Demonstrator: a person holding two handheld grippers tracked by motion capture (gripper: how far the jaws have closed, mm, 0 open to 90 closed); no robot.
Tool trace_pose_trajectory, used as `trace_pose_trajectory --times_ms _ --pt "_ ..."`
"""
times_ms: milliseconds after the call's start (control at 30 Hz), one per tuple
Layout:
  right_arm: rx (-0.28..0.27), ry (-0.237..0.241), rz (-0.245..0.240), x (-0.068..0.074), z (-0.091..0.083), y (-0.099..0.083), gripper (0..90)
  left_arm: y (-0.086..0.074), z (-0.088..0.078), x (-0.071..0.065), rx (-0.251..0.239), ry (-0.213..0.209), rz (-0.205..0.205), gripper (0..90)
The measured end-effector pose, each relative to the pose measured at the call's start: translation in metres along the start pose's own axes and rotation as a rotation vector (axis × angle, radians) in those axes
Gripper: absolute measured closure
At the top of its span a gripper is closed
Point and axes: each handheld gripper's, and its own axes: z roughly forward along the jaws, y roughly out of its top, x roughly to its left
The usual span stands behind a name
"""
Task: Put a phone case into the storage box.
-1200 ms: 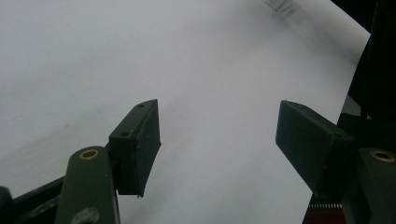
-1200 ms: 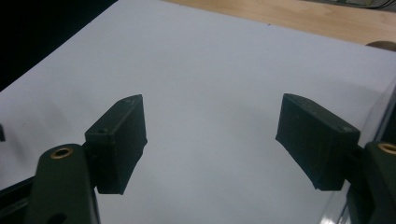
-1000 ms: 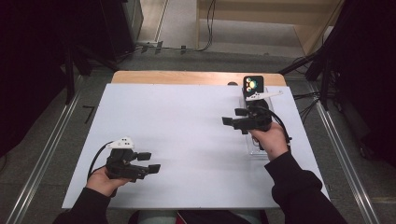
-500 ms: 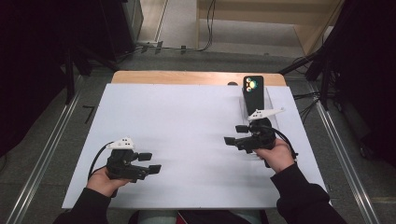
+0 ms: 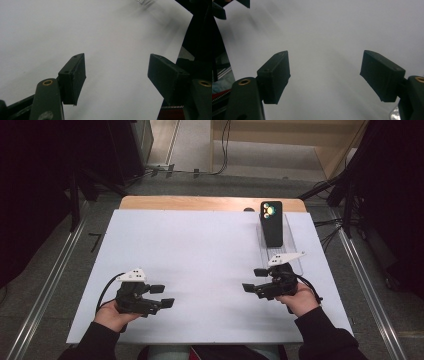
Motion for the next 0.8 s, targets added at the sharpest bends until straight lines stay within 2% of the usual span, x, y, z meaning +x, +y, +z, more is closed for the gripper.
trace_pose_trajectory --times_ms 133,567,800 --pt "0.012 -0.001 -0.028 0.001 0.001 -0.009 21.3 -0.003 -0.001 -0.001 0.0 -0.004 0.005 31.1" --pt "0.036 -0.009 -0.001 -0.003 -0.012 -0.032 20.7 -0.006 -0.004 -0.003 -0.012 -0.015 0.006 31.1" --pt "0.041 -0.016 -0.011 -0.004 -0.016 -0.04 20.6 -0.007 -0.005 -0.003 -0.009 -0.016 0.007 31.1"
